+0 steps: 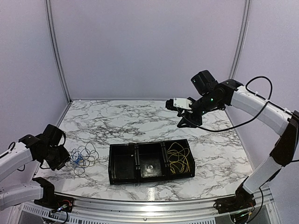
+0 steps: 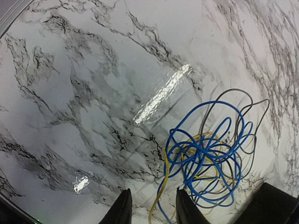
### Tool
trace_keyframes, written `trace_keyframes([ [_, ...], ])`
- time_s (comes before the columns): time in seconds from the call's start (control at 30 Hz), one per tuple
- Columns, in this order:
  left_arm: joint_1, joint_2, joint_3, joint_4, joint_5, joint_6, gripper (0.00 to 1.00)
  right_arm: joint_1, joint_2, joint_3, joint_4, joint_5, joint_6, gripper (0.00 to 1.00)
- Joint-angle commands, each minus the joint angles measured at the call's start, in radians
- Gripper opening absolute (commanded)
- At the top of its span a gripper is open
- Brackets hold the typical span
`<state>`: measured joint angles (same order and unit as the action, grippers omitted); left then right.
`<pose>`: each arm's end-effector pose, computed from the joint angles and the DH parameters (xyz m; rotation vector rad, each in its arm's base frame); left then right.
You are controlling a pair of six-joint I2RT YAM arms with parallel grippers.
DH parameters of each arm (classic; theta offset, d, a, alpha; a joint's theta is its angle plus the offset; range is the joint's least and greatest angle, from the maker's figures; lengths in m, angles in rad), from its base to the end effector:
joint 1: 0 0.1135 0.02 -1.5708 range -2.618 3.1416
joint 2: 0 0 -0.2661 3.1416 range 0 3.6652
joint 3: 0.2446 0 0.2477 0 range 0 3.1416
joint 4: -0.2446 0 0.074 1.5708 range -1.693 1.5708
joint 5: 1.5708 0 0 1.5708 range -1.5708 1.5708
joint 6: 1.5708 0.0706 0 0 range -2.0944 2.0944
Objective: Untangle the cables
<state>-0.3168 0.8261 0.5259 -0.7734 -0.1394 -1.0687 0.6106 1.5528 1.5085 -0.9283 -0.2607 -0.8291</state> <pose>0.1509 -0.0392 0.1689 -1.0195 2.4545 -0.2881 0.2665 0.2087 0.3113 -1.7312 1.8205 0.2427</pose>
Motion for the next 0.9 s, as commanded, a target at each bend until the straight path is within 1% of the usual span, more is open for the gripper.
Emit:
trace_keyframes([
  [0.0, 0.002, 0.035, -0.013, 0.005, 0.026, -0.019, 0.31, -0.003, -0.016, 0.008, 0.015, -0.008, 0.014, 0.54],
  [0.07, 0.003, 0.035, -0.008, 0.006, 0.021, -0.022, 0.28, -0.004, -0.014, 0.011, 0.014, -0.013, 0.014, 0.54],
  [0.27, 0.003, 0.019, -0.012, 0.005, 0.016, -0.017, 0.10, -0.003, -0.006, 0.016, 0.017, -0.021, 0.015, 0.54],
  [0.37, 0.002, 0.015, -0.008, 0.004, 0.011, -0.006, 0.04, 0.003, 0.004, 0.026, 0.017, -0.023, 0.015, 0.54],
  [0.43, 0.002, 0.015, 0.001, 0.002, 0.008, 0.005, 0.00, 0.007, 0.013, 0.037, 0.017, -0.023, 0.015, 0.54],
  [0.53, 0.002, 0.015, 0.045, -0.016, -0.011, 0.047, 0.00, 0.018, 0.026, 0.060, 0.013, -0.023, 0.015, 0.54],
  [0.6, 0.003, 0.017, 0.118, -0.053, -0.038, 0.101, 0.00, 0.032, 0.034, 0.077, 0.011, -0.029, 0.014, 0.54],
  [0.67, 0.003, 0.034, 0.229, -0.102, -0.066, 0.183, 0.00, 0.046, 0.040, 0.096, 0.011, -0.036, 0.013, 0.54],
  [0.7, 0.002, 0.049, 0.297, -0.129, -0.079, 0.225, 0.00, 0.054, 0.045, 0.106, 0.010, -0.041, 0.011, 0.54],
  [0.77, 0.002, 0.105, 0.482, -0.192, -0.103, 0.313, 0.00, 0.067, 0.053, 0.132, 0.008, -0.054, 0.011, 0.54],
  [0.87, 0.003, 0.153, 0.706, -0.230, -0.090, 0.441, 0.00, 0.081, 0.070, 0.172, 0.009, -0.076, 0.014, 0.54],
])
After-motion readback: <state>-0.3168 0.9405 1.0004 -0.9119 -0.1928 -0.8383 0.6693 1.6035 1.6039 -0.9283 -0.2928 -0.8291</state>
